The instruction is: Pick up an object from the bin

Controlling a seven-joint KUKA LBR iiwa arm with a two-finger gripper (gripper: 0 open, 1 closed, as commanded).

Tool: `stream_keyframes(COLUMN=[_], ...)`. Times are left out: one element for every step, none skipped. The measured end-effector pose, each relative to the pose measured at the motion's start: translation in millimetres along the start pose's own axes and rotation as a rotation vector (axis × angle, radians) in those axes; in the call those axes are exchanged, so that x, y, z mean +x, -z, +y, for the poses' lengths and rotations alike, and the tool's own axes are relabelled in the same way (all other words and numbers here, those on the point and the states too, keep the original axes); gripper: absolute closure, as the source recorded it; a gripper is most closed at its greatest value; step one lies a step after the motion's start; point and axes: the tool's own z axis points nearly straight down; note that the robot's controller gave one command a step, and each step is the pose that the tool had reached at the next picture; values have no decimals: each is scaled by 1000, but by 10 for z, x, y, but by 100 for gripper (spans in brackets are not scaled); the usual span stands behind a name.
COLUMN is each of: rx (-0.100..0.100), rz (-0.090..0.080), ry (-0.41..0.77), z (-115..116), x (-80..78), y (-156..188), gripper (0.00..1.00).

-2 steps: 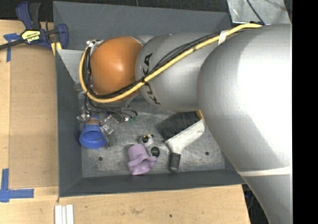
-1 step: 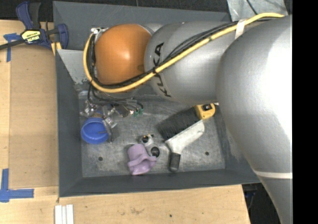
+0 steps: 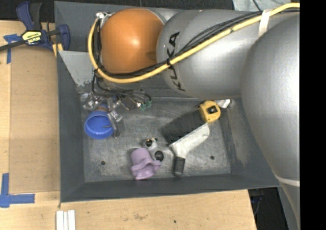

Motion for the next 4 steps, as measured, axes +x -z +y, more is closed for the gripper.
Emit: stream_keyframes(rx=[-2, -3, -1, -3], rz=[3, 1, 2, 8], ry=[-2, 27, 28, -36], z=[25, -78, -71, -58], x=[28, -55, -36, 90], y=[-254, -919, -837, -703], gripper=[100, 100, 100, 100])
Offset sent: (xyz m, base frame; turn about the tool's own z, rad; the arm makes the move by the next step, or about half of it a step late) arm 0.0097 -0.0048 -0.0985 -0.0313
